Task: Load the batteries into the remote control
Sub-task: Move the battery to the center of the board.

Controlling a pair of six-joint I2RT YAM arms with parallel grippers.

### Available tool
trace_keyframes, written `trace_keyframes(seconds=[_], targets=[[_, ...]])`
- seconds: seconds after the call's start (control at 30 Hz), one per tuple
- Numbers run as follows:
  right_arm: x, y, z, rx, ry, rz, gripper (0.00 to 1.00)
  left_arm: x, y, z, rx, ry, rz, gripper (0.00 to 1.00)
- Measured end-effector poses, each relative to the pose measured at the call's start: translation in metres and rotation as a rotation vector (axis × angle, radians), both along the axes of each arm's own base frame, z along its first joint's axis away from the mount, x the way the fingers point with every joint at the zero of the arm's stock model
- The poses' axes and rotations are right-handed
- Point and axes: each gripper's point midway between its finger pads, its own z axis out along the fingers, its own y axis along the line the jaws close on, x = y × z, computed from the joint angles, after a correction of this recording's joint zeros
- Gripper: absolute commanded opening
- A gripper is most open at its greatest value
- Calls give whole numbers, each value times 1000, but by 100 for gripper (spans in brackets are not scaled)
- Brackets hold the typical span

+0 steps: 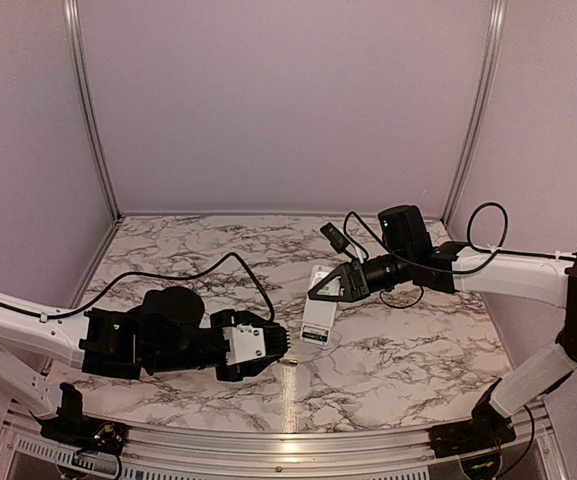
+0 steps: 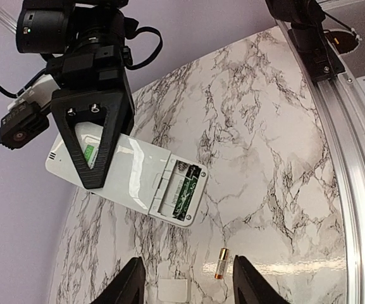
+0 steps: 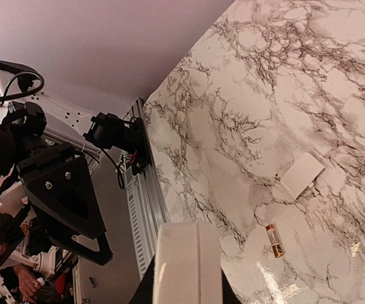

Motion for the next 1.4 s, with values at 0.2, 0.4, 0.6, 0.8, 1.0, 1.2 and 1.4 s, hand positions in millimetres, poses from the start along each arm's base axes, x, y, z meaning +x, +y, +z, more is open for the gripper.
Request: trace_keyframes(seconds=[0.2,0.4,0.6,0.8,1.0,1.2,1.4], targets=[[4,-3,-3,-13,3,-17,0,2,-18,-42,186,53,-18,43],[23,-21,-10,-23,19,-86,0,10,-8,-93,347,193,-38,37],[40,-61,-41,-63,94,-209,0,30,-16,-121,452,307,-35,32],[42,-86,-50,-60,123,-278,0,36,-13,-147,522,382,-39,33],[43,-96,-48,-39,114,-302,0,53,-21,-156,542,386,-29,33],[38,-98,-53,-28,127,-301,0,71,-33,-160,530,401,-25,33],[39,-97,-49,-13,119,-298,0,79,-36,-176,551,442,-40,27]])
